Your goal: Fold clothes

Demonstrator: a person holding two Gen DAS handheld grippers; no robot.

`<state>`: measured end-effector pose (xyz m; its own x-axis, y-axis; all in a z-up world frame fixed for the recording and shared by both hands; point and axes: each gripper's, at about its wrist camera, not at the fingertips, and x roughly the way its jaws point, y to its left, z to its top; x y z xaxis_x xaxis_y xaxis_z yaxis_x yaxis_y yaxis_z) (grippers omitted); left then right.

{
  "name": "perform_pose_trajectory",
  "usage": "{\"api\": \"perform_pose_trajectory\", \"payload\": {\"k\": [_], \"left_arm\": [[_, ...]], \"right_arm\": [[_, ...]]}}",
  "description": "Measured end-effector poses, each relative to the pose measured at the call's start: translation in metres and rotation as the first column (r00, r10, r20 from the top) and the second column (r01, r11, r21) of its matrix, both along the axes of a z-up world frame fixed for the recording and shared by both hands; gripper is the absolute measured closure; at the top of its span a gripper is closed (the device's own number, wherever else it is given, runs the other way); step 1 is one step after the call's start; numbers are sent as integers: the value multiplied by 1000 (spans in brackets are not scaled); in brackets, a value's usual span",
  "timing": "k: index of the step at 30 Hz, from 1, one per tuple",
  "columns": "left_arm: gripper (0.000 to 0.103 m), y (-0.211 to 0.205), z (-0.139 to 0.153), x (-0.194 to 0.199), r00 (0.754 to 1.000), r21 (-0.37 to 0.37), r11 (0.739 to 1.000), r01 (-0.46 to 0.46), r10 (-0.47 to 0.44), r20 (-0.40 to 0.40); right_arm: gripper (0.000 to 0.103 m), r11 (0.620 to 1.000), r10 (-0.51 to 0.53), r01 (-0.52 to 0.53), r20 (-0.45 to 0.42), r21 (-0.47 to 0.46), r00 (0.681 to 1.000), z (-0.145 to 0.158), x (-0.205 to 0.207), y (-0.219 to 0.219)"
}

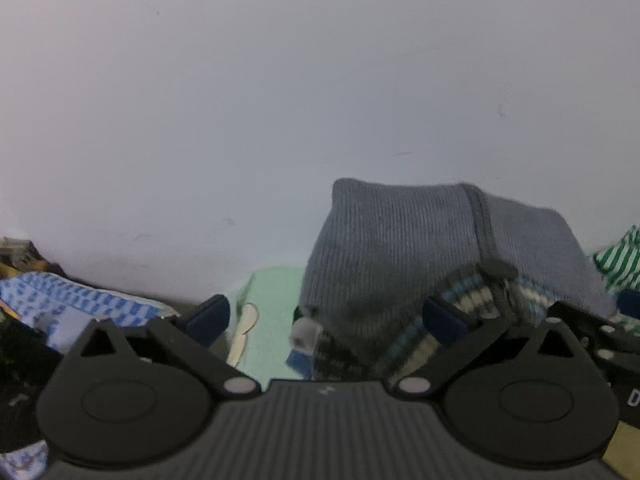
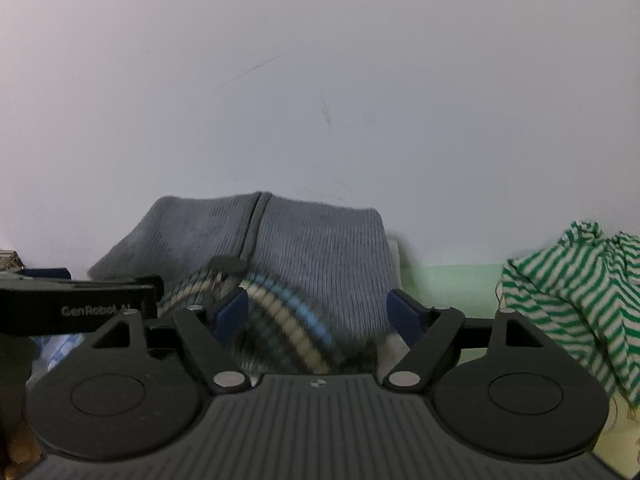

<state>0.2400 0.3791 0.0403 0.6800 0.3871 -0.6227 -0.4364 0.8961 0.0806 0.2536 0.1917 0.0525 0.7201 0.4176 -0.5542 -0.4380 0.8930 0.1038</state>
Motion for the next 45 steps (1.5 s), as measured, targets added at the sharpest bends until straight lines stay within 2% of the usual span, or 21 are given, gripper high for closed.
{"api": "perform_pose_trajectory", "payload": {"k": [4, 7, 10, 14, 17, 23, 29, 35, 41, 45], "left_arm": [[1, -18, -2, -14, 1000, 29, 1000, 9, -8, -29], [0, -20, -8, -9, 999, 10, 1000, 6, -6, -42], [0, -22, 3, -26, 998, -20, 1000, -8, 7, -65], [0, -32, 12, -64, 996, -13, 999, -38, 37, -83], [0, -39, 7, -79, 994, -1, 999, -43, 43, -97], [0, -51, 0, -116, 993, -60, 996, -63, 57, -102], [1, -62, -7, -150, 990, -106, 988, -110, 99, -103], [1, -89, -5, -185, 987, -102, 986, -132, 122, -105], [2, -121, -3, -219, 972, -124, 966, -226, 215, -96], [1, -142, -5, -225, 965, -29, 969, -244, 240, -101]], "right_arm": [[20, 999, 2, -3, -30, -38, 1000, 0, -13, 1], [18, 997, -10, 6, -52, -78, 999, 5, -30, 2], [14, 993, -47, 41, -53, -111, 998, 12, -41, 2], [14, 984, -91, 83, -42, -156, 995, 7, -63, -7], [14, 986, -119, 109, -77, -129, 990, 4, -80, -20], [14, 985, -165, 156, -157, -71, 974, -10, -93, -33], [14, 980, -131, 115, -90, -164, 987, -17, -119, -36], [14, 984, -94, 79, -94, -158, 991, -15, -143, -55], [14, 991, -41, 28, -98, -133, 994, -16, -163, -84], [13, 995, 3, -13, -97, -104, 995, -18, -169, -98]]}}
